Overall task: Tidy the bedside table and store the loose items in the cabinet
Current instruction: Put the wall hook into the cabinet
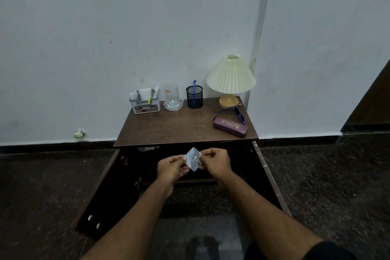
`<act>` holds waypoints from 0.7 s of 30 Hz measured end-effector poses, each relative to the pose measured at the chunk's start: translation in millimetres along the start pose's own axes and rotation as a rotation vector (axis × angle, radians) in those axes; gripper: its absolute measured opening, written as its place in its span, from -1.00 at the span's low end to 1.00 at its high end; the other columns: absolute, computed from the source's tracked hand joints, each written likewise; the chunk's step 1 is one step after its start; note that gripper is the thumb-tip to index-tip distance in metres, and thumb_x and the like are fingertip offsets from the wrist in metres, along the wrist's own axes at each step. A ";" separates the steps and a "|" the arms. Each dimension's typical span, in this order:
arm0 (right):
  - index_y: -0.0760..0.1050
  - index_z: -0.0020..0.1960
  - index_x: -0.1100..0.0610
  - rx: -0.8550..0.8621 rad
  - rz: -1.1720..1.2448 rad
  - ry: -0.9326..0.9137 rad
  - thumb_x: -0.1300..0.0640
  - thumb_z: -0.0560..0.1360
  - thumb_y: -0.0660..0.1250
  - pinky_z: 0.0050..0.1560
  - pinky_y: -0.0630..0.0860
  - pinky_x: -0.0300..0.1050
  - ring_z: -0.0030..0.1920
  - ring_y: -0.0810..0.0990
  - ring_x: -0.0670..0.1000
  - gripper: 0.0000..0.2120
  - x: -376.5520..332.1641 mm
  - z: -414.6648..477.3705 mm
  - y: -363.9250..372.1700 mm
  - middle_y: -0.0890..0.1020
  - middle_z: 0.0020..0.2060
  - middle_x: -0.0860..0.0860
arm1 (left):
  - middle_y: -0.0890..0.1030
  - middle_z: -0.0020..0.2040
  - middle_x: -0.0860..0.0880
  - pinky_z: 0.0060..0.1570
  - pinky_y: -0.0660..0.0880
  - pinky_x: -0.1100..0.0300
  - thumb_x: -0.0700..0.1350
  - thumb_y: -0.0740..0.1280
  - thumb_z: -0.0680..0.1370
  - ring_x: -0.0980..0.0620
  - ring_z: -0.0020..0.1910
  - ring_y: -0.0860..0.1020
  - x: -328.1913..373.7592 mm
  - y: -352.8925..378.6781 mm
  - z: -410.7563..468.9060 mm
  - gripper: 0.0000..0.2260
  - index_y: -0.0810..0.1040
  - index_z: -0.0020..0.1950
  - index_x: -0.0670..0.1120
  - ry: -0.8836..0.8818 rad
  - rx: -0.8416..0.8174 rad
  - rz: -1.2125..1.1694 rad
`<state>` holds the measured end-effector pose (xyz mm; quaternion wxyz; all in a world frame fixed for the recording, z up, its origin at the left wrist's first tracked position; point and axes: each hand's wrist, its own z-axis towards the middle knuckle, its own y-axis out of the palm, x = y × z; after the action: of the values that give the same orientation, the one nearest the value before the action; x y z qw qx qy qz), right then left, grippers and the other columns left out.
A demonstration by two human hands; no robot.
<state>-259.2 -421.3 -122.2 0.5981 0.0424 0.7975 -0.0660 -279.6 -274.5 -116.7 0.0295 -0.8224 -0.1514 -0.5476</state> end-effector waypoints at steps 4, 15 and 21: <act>0.62 -0.09 0.24 -0.022 -0.051 0.040 0.25 0.54 0.43 -0.39 0.58 -0.16 -0.47 0.62 -0.05 -0.94 15.0 7.7 1.2 0.71 -0.24 0.20 | 0.71 -0.18 -0.18 -0.31 0.62 0.25 -0.29 0.36 0.58 0.00 -0.30 0.68 -11.8 -1.1 6.0 -0.89 0.62 0.06 -0.30 -0.024 0.022 0.015; 0.58 -0.17 0.25 0.056 -0.153 0.068 0.37 0.53 0.36 -0.37 0.61 -0.13 -0.46 0.60 0.05 -0.88 47.9 39.7 8.3 0.68 -0.28 0.23 | 0.67 -0.12 -0.16 -0.15 0.63 0.16 -0.33 0.32 0.58 -0.06 -0.14 0.66 -45.7 3.9 48.3 -0.83 0.59 0.16 -0.25 -0.075 0.142 0.118; 0.66 -0.13 0.31 0.083 -0.166 0.122 0.23 0.55 0.36 -0.27 0.70 -0.05 -0.39 0.70 0.08 -0.82 67.4 80.1 22.8 0.73 -0.24 0.19 | 0.64 -0.12 -0.11 -0.15 0.59 0.14 -0.27 0.33 0.58 -0.03 -0.16 0.63 -60.8 18.5 93.5 -0.74 0.54 0.27 -0.26 -0.174 0.112 0.106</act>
<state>-198.8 -412.0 -210.3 0.5385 0.0047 0.8299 -0.1456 -212.6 -285.3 -207.0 0.0911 -0.8707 -0.1401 -0.4626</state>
